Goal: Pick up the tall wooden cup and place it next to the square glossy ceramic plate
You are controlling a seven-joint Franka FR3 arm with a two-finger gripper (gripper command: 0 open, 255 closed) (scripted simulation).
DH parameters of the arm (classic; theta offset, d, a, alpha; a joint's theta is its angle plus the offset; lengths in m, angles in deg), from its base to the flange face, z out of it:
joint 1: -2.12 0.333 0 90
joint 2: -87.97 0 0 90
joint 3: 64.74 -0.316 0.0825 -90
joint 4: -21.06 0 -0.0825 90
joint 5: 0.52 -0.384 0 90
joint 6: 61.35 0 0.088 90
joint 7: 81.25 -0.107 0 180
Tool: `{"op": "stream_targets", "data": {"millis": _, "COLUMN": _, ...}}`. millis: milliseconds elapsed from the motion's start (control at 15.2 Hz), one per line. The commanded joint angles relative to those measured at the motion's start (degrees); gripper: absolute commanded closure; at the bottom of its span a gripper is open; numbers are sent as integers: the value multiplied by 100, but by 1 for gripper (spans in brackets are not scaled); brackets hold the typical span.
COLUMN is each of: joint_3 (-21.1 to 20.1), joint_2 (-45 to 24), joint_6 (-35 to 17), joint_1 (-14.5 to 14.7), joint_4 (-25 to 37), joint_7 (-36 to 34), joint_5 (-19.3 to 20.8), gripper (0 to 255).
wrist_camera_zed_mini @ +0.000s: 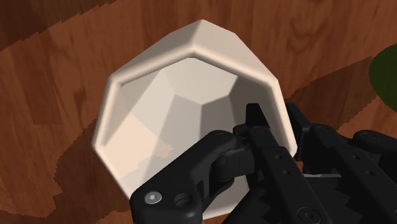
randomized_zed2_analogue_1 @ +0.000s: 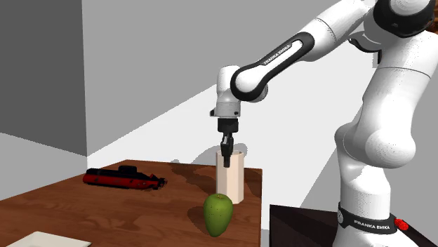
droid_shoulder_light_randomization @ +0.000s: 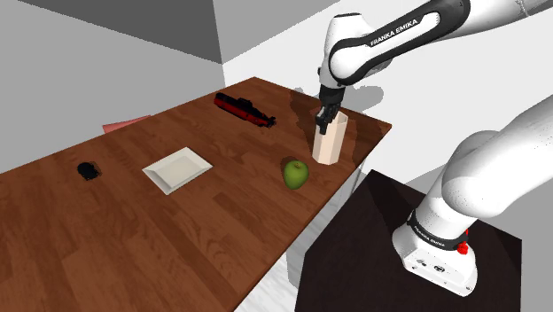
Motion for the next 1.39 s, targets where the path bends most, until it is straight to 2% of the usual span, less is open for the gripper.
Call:
{"op": "stream_targets", "data": {"millis": 0, "joint_3": 0, "joint_2": 0, "joint_6": 0, "joint_1": 0, "joint_4": 0, "joint_7": 0, "joint_5": 0, "gripper": 255}}
{"op": "stream_targets", "data": {"millis": 396, "joint_3": 0, "joint_2": -1, "joint_6": -1, "joint_1": 0, "joint_4": -1, "joint_7": 0, "joint_5": 0, "gripper": 255}}
{"op": "stream_targets", "data": {"millis": 1320, "joint_3": -43, "joint_2": 441, "joint_6": 1195, "joint_1": -2, "joint_4": 754, "joint_7": -27, "joint_5": 4, "gripper": 255}}
